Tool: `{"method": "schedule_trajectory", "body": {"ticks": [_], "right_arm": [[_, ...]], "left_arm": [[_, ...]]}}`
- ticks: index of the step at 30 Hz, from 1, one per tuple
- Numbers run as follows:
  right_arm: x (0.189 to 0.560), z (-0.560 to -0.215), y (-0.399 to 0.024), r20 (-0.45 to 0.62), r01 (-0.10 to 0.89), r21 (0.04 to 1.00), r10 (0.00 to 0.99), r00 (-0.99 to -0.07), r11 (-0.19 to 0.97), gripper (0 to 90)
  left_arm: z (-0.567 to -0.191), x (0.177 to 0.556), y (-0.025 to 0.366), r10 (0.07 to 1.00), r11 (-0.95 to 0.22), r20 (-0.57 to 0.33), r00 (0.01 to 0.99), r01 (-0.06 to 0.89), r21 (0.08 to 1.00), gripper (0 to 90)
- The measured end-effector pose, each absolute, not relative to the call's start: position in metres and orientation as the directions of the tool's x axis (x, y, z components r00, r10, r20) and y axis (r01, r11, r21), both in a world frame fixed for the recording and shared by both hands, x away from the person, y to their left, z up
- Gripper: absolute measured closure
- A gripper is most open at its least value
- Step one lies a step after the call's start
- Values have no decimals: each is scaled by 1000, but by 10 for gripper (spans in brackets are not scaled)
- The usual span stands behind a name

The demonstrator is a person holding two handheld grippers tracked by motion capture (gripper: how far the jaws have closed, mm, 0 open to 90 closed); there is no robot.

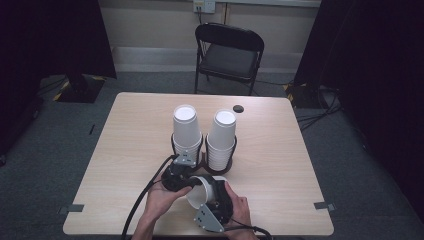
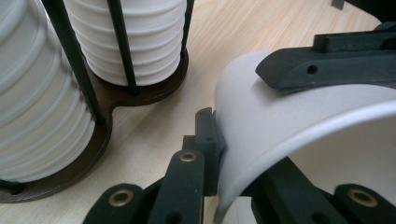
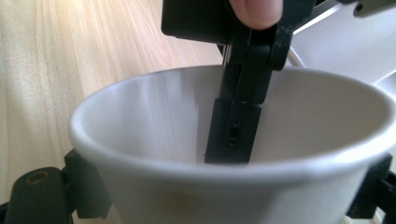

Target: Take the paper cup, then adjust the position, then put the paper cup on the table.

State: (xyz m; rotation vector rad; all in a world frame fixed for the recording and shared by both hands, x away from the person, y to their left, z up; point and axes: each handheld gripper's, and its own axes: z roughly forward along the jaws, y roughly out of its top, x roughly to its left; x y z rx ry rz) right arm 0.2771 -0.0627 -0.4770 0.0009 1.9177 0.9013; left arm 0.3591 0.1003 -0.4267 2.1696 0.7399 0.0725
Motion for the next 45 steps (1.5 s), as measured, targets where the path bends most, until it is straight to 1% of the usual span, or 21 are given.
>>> {"method": "schedule_trajectory", "body": {"ticks": [3,5,7,9,11,14,15,16,18,20,22,25,26,28,31,34,35,36,39,42,45], "right_arm": [[277,-476,-65,-762,-351,599,378,-527,719,126],[278,-476,-66,-755,-347,607,382,-533,715,126],[278,-476,-66,-743,-337,622,398,-538,707,125],[280,-477,-69,-706,-318,663,427,-565,677,126],[282,-479,-72,-697,-304,674,442,-565,673,126],[283,-478,-80,-671,-288,700,465,-577,653,126],[282,-478,-84,-655,-272,715,481,-583,644,125],[282,-478,-84,-655,-272,715,481,-583,644,125],[283,-477,-87,-645,-264,723,486,-589,639,125],[283,-477,-91,-591,-196,755,521,-616,625,125],[286,-476,-96,-553,-165,783,549,-627,600,125],[288,-476,-100,-523,-140,803,570,-634,580,125],[289,-476,-104,-491,-119,823,591,-640,555,125],[290,-476,-106,-477,-109,831,598,-644,546,124],[291,-474,-115,-420,-76,861,621,-662,502,123],[293,-474,-120,-389,-59,878,636,-667,475,122],[294,-473,-125,-357,-40,892,649,-672,449,122],[294,-473,-125,-357,-40,892,649,-672,449,122],[297,-471,-133,-298,-10,919,676,-674,395,122],[302,-470,-141,-254,15,936,702,-665,353,122],[306,-468,-147,-229,37,942,718,-658,335,121]], "left_arm": [[-427,358,103,539,-455,-203,817,486,746,789],[-429,357,106,536,-430,-215,816,483,763,775],[-431,355,109,547,-415,-197,813,468,780,736],[-430,349,109,571,-411,-140,809,429,805,636],[-427,342,110,584,-399,-104,805,396,827,587],[-424,336,113,595,-352,-96,798,366,862,541],[-424,335,114,593,-333,-101,799,358,872,483],[-424,334,115,588,-315,-109,802,351,882,483],[-425,332,118,587,-285,-123,800,346,894,430],[-425,329,120,613,-262,-123,781,348,900,377],[-424,325,124,638,-241,-114,761,339,909,312],[-424,320,131,644,-210,-119,756,324,923,304],[-424,318,133,656,-203,-110,747,315,927,279],[-427,316,138,689,-176,-114,716,317,932,275],[-431,314,145,729,-135,-138,670,339,931,200],[-438,313,150,756,-116,-138,639,339,934,182],[-440,313,153,764,-107,-140,630,337,935,156],[-443,313,155,767,-96,-148,625,338,936,156],[-450,314,162,779,-82,-153,608,341,936,153],[-458,315,167,816,-84,-137,562,349,933,155],[-466,315,172,810,-79,-134,571,332,940,155]]}}
